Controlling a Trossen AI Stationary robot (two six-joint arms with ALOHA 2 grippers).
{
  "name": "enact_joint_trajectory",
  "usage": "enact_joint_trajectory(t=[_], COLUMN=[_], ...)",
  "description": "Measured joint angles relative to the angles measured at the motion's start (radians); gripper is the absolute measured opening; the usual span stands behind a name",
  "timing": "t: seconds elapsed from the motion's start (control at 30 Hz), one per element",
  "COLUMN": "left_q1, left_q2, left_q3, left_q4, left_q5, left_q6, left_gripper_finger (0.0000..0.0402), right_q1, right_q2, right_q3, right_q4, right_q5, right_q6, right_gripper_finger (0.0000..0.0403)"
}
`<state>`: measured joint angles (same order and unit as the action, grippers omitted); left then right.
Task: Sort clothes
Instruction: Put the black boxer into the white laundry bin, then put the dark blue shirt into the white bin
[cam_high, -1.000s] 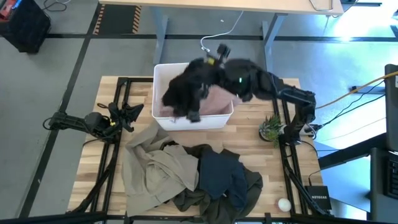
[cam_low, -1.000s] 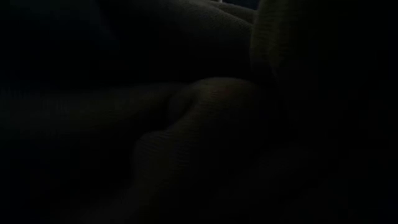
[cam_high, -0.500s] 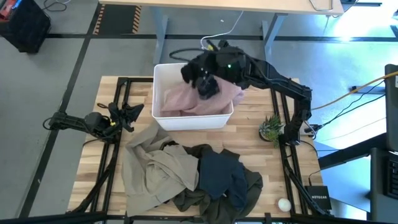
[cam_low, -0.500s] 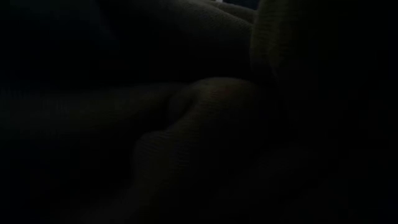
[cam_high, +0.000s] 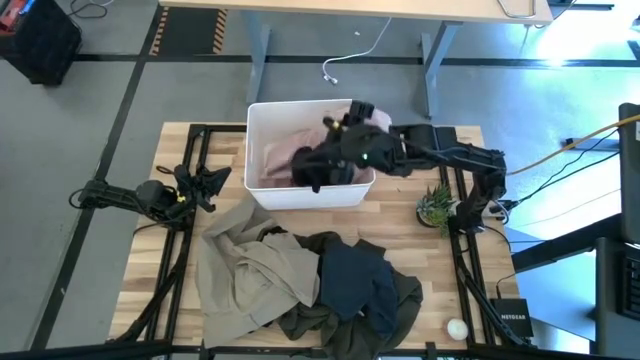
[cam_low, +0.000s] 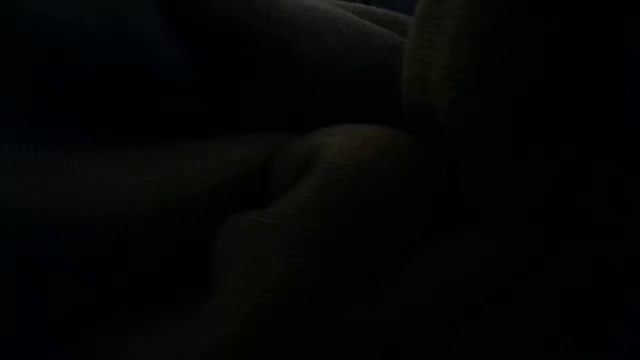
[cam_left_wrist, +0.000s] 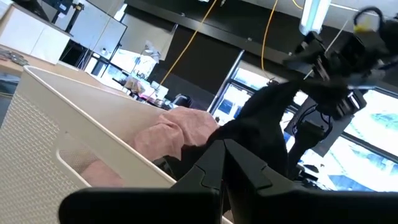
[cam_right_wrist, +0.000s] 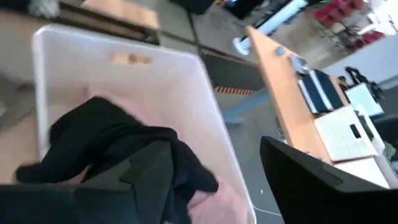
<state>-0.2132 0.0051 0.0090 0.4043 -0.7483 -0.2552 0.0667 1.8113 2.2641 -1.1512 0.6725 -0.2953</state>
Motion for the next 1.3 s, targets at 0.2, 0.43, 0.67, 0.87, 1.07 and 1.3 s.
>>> enact_joint_trajectory(t=[0.2, 0.43, 0.67, 0.87, 1.07, 1.3], left_q1=[0.0, 0.0, 0.0, 0.0, 0.0, 0.0], left_q2=[0.0, 0.0, 0.0, 0.0, 0.0, 0.0], left_q3=[0.0, 0.0, 0.0, 0.0, 0.0, 0.0], left_q4=[0.0, 0.0, -0.005, -0.004, -0.004, -0.004], left_q5=[0.0, 0.0, 0.0, 0.0, 0.0, 0.0], left_q6=[0.006, 0.026, 0.02, 0.015, 0.015, -0.004], left_gripper_finger=[0.0004, 0.0004, 0.0004, 0.0004, 0.0004, 0.0004], right_q1=[0.091, 0.18, 0.269, 0.387, 0.503, 0.599], right_q2=[-0.012, -0.026, -0.015, 0.034, 0.144, 0.31], right_q3=[-0.001, -0.001, -0.001, -0.001, -0.001, -0.001], right_q4=[-0.133, -0.241, -0.271, -0.264, -0.264, -0.271], right_q5=[-0.01, -0.106, -0.454, -0.426, -0.412, -0.434], right_q6=[0.062, 0.179, 0.344, 0.397, 0.423, 0.423], right_gripper_finger=[0.0249, 0.0248, 0.0248, 0.0248, 0.0248, 0.0248])
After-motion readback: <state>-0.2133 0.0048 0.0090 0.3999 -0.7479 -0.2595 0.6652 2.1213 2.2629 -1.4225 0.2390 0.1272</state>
